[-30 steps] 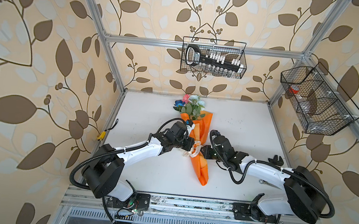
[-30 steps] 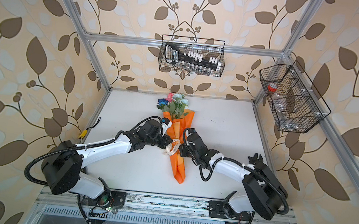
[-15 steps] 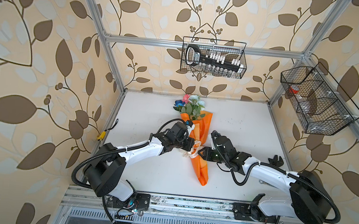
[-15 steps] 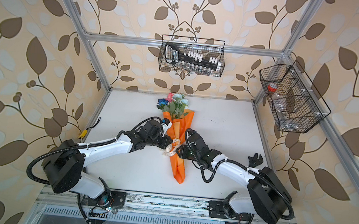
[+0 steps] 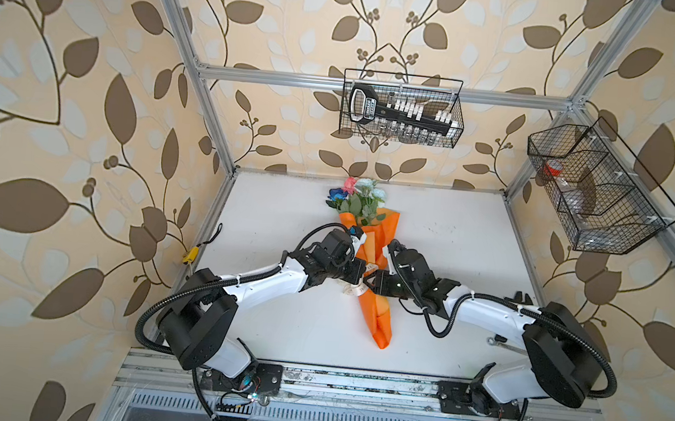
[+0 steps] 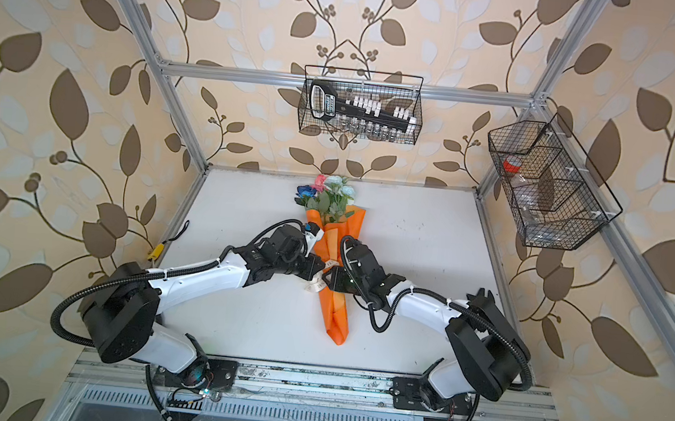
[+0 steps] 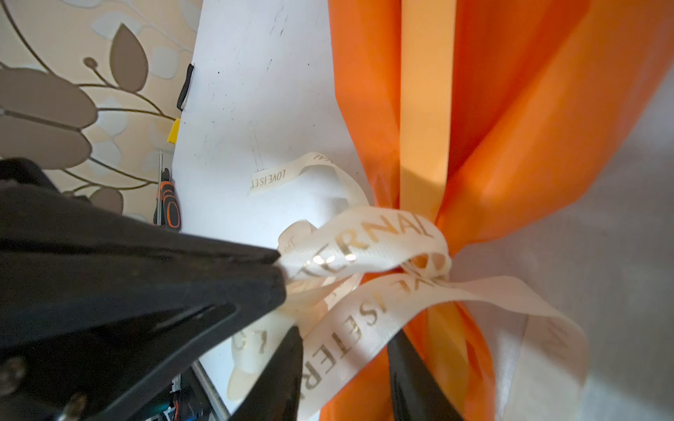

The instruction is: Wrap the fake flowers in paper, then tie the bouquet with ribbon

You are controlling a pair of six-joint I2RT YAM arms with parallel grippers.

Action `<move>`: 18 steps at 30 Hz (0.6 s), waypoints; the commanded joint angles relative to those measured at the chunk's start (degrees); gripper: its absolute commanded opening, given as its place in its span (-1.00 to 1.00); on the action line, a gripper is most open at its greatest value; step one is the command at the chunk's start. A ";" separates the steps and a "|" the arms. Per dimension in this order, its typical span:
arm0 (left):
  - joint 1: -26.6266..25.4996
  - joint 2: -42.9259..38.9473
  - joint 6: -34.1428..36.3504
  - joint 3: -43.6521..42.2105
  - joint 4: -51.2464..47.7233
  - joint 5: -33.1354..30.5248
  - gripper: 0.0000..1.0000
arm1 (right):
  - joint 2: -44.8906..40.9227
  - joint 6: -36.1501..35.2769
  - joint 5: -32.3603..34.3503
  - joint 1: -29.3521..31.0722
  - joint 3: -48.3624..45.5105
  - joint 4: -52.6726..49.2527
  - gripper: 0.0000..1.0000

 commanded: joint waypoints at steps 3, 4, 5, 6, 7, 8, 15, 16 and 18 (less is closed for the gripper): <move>-0.14 -0.28 -0.97 -0.43 1.62 0.85 -1.00 | 2.29 -0.79 0.18 -0.21 1.49 2.15 -0.29; -0.14 -0.31 -0.98 -0.36 1.62 0.84 -1.00 | 2.51 -0.72 0.03 -0.20 1.49 2.39 -0.29; -0.13 -0.29 -0.98 -0.28 1.53 0.87 -1.00 | 2.69 -0.49 -0.24 -0.21 1.36 2.79 -0.31; -0.13 -0.29 -0.98 -0.27 1.53 0.85 -1.00 | 2.94 -0.50 -0.46 -0.24 1.32 3.00 -0.37; -0.15 -0.26 -0.97 -0.23 1.53 0.85 -1.00 | 3.09 -0.50 -0.45 -0.20 1.41 2.99 -0.44; -0.13 -0.14 -1.02 -0.18 1.53 0.89 -1.00 | 3.30 -0.51 -0.34 -0.20 1.28 3.06 -0.51; -0.13 -0.68 -1.52 -0.19 1.37 1.43 -1.00 | 3.12 -3.03 3.44 -0.22 0.55 5.15 -1.00; -0.17 -0.80 -1.44 -0.17 1.19 1.43 -1.00 | 3.14 -3.45 3.87 -0.20 0.31 6.15 -1.00; -0.19 -1.18 -1.35 -0.10 0.62 1.50 -1.00 | 3.22 -4.28 4.40 -0.20 -0.38 8.70 -1.00</move>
